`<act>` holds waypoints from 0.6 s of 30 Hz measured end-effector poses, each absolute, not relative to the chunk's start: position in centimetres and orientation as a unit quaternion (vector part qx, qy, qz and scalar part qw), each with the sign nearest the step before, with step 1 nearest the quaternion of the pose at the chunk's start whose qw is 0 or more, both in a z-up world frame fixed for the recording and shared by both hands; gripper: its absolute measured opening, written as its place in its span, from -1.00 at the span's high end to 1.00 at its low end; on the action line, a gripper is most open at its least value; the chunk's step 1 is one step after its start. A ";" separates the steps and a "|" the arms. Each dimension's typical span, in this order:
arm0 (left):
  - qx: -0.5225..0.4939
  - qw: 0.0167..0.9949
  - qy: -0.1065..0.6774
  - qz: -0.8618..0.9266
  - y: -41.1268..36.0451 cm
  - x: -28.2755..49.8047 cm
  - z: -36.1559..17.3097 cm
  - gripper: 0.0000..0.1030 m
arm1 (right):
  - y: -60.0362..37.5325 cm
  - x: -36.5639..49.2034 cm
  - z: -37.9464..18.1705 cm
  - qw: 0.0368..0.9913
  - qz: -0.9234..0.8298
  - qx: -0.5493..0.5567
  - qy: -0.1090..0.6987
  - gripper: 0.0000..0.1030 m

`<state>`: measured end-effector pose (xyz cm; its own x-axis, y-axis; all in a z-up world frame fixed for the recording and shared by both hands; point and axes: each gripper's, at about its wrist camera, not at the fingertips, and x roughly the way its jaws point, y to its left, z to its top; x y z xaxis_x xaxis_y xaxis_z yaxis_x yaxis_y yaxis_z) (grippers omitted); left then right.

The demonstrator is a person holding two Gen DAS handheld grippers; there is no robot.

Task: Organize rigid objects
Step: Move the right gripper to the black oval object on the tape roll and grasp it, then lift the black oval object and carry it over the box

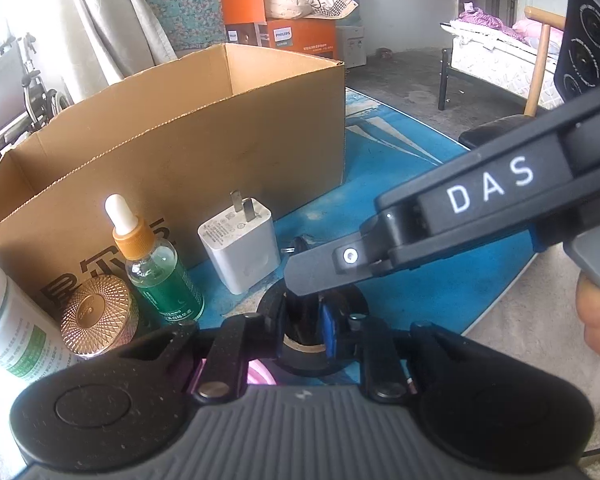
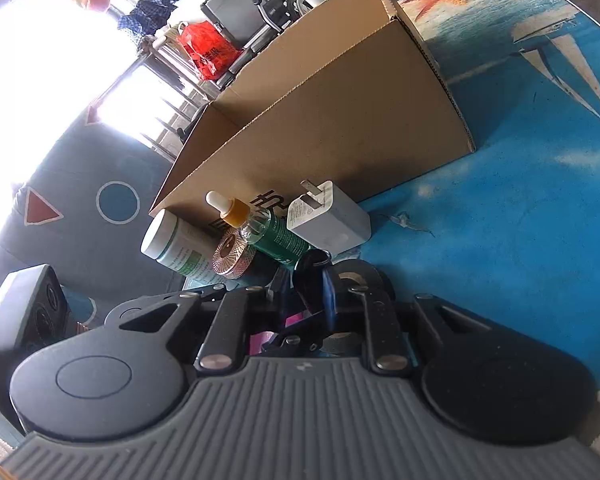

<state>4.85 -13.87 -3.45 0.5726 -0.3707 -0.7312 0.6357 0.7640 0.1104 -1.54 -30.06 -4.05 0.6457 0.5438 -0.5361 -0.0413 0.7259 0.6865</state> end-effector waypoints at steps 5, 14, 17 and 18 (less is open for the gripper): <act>0.193 0.869 0.351 -0.290 -14.0 4.5 -3.7 0.63 | -29.9 -1.0 -4.4 0.850 0.157 0.319 0.388 0.64; 0.217 0.870 0.336 -0.289 -14.2 4.0 -3.8 0.62 | -30.0 -0.5 -6.0 0.843 0.142 0.340 0.392 0.66; 0.216 0.869 0.334 -0.293 -14.1 3.7 -3.6 0.62 | -29.8 -0.8 -5.8 0.845 0.138 0.340 0.389 0.66; 0.216 0.870 0.330 -0.294 -14.1 3.5 -3.4 0.62 | -29.7 -1.0 -5.6 0.848 0.137 0.337 0.387 0.66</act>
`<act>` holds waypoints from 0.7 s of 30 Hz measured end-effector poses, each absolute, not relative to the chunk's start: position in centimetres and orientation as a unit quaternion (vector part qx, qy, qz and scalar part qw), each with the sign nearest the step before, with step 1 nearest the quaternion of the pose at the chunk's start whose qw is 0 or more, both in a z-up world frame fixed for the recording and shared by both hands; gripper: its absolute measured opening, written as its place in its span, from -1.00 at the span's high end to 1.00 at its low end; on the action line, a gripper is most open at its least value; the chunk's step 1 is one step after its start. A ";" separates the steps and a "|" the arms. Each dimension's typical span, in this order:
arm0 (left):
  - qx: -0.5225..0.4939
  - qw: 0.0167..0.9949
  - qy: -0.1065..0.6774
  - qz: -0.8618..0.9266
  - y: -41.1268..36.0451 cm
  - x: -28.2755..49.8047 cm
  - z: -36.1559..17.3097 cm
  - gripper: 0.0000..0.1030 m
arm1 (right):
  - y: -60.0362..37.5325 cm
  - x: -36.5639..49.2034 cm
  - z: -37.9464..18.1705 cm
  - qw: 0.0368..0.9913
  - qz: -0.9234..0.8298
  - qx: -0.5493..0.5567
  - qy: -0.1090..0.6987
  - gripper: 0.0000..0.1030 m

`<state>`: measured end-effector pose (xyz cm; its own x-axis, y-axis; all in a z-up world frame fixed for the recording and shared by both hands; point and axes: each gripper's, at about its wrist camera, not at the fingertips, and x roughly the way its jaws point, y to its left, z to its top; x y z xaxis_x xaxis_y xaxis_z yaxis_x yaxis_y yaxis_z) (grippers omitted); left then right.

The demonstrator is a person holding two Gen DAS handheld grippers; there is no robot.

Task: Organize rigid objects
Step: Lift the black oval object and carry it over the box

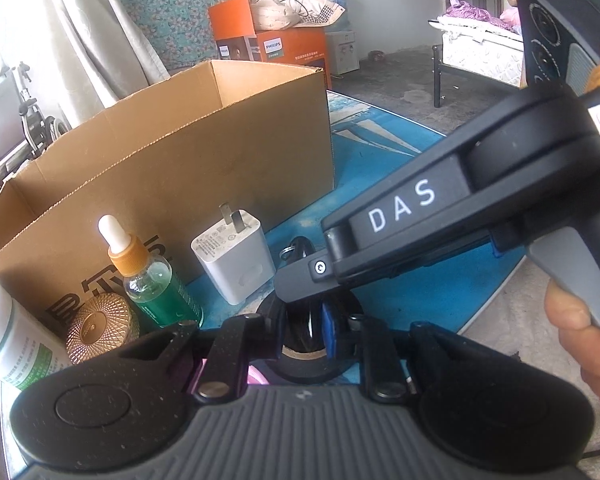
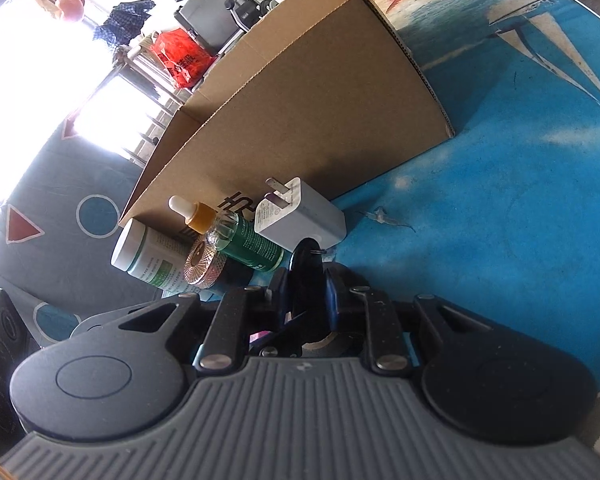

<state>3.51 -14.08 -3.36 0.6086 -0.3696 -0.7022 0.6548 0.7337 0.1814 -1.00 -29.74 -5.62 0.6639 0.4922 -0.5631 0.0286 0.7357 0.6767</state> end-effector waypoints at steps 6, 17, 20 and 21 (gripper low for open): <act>0.220 0.880 0.298 -0.297 -13.7 1.6 -1.1 0.62 | -29.2 -2.8 -2.9 0.872 0.133 0.309 0.356 0.66; 0.228 0.923 0.204 -0.233 -11.9 1.3 7.6 0.59 | -27.5 -0.9 8.0 0.911 0.220 0.219 0.272 0.66; 0.202 0.930 0.222 -0.213 -10.8 4.4 10.0 0.58 | -26.7 3.0 10.6 0.903 0.255 0.202 0.282 0.66; 0.191 0.930 0.235 -0.209 -10.2 5.8 10.6 0.58 | -26.3 4.4 11.2 0.898 0.265 0.199 0.290 0.66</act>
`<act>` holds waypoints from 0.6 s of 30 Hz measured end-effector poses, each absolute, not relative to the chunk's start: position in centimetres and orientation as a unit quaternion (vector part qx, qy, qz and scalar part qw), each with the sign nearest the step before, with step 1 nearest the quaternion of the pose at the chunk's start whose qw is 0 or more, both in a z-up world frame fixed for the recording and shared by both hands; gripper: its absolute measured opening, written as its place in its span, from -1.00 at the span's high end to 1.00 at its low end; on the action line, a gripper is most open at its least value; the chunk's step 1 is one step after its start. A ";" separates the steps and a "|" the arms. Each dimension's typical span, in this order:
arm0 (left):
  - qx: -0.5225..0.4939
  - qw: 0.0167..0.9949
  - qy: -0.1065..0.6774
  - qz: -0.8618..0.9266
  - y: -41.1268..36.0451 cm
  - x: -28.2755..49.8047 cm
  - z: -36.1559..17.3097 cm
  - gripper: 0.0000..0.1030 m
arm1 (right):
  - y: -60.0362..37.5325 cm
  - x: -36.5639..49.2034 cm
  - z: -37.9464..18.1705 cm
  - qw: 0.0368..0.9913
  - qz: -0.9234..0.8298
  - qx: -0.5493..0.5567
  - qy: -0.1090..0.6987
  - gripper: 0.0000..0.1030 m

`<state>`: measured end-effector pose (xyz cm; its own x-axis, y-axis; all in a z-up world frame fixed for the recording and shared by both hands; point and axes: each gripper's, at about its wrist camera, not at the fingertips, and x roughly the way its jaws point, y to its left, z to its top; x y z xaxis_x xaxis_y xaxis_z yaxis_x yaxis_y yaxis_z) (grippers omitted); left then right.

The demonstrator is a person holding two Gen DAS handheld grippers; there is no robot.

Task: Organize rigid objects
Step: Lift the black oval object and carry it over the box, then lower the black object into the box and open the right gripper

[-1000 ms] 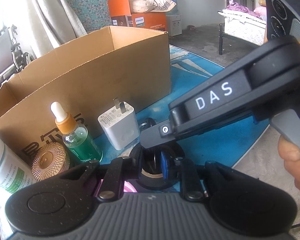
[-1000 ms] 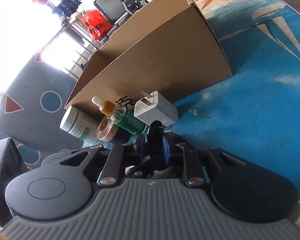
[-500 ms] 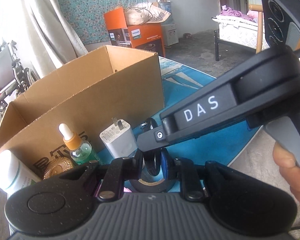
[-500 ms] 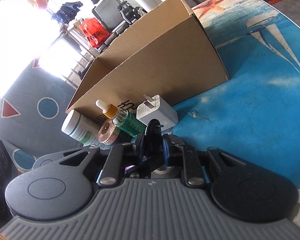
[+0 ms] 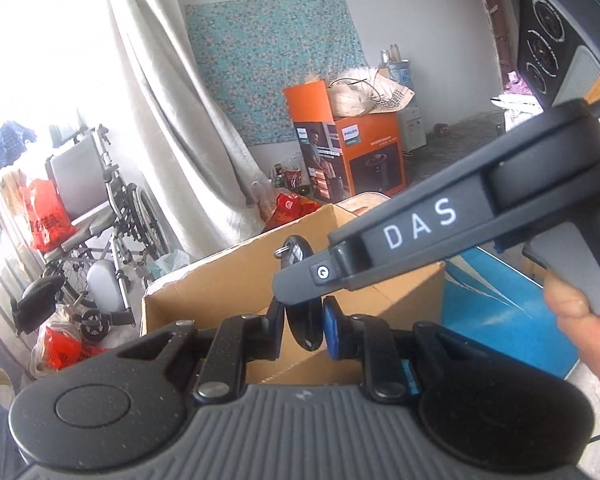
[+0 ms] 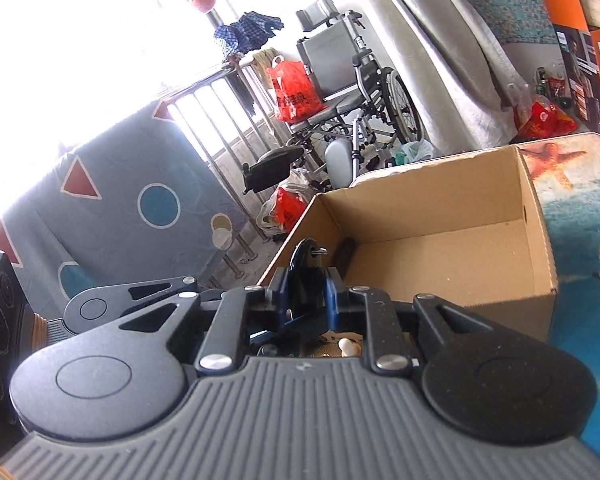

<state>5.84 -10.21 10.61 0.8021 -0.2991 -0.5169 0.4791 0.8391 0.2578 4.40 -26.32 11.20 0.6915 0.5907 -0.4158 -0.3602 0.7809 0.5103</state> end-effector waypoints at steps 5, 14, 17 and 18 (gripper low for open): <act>0.145 0.915 0.324 -0.193 -6.9 13.0 10.8 0.57 | -23.7 13.0 11.9 0.857 0.296 0.194 0.374 0.67; 0.111 0.871 0.449 -0.162 -2.9 20.8 5.7 0.36 | -19.7 24.2 3.7 0.746 0.294 0.244 0.545 0.67; 0.107 0.865 0.465 -0.157 -2.1 21.5 4.9 0.18 | -18.8 25.9 1.2 0.721 0.290 0.245 0.579 0.68; 0.108 0.863 0.468 -0.157 -2.0 21.6 4.9 0.16 | -18.6 26.3 0.6 0.714 0.288 0.245 0.589 0.68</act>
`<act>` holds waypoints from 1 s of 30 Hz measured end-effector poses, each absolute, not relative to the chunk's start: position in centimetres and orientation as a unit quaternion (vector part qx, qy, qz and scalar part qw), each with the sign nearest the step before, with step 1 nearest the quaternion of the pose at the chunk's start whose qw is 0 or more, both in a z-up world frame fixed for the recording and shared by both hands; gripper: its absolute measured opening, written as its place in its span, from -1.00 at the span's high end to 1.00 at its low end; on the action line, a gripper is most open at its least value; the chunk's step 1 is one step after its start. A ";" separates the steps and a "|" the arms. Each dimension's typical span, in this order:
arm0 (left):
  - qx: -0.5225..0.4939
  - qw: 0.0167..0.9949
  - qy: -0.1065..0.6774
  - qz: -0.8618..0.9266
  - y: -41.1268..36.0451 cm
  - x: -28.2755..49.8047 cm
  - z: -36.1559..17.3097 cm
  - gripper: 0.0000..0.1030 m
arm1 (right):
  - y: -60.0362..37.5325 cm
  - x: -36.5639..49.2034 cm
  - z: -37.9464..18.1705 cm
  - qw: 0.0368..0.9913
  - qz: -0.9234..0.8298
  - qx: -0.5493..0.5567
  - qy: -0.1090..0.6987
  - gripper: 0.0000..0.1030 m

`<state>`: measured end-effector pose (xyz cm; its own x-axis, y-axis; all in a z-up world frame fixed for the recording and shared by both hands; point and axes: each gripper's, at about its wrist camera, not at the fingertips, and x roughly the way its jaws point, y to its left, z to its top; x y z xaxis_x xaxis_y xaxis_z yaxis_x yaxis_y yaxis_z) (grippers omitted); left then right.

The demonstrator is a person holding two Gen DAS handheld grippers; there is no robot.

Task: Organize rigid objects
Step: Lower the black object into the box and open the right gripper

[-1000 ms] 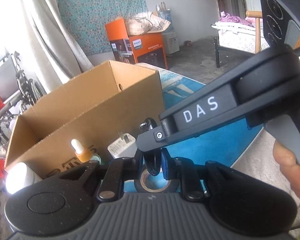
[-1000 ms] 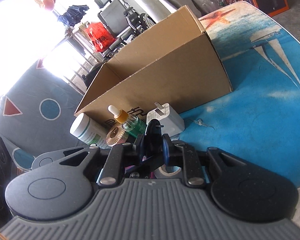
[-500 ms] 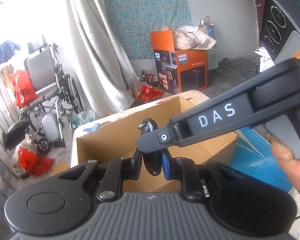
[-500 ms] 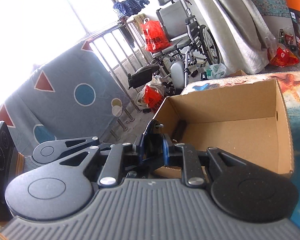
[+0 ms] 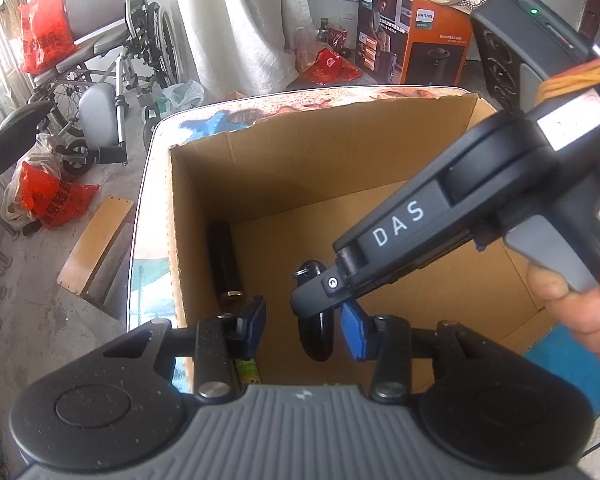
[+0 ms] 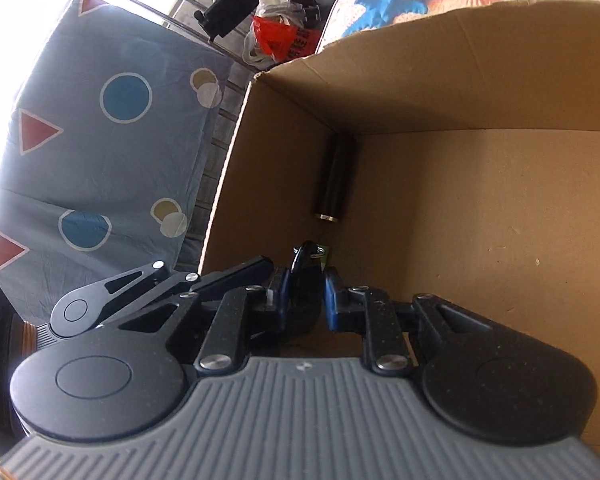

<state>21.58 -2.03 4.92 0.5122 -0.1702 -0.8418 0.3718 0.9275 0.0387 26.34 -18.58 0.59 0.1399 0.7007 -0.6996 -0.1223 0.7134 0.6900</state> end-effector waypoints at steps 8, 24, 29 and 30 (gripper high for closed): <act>0.118 0.869 0.457 -0.151 -2.5 21.3 5.6 -0.15 | -16.0 28.6 -3.0 0.669 0.287 0.228 0.646 0.64; 0.066 0.901 0.393 -0.174 -1.4 16.1 9.8 -0.25 | -21.0 25.7 2.4 0.729 0.275 0.244 0.577 0.21; 0.037 0.915 0.352 -0.193 -0.3 11.5 11.7 -0.39 | -25.5 18.9 7.6 0.780 0.284 0.246 0.501 0.21; 0.032 0.916 0.346 -0.198 -0.2 10.8 11.8 -0.44 | -26.4 17.3 8.4 0.790 0.285 0.246 0.484 0.20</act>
<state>10.77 -0.16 11.80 0.6815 -0.3412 -0.6474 0.3857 0.9193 -0.0785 17.31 -26.39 8.42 0.3685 0.6883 -0.6248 -0.2114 0.7166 0.6647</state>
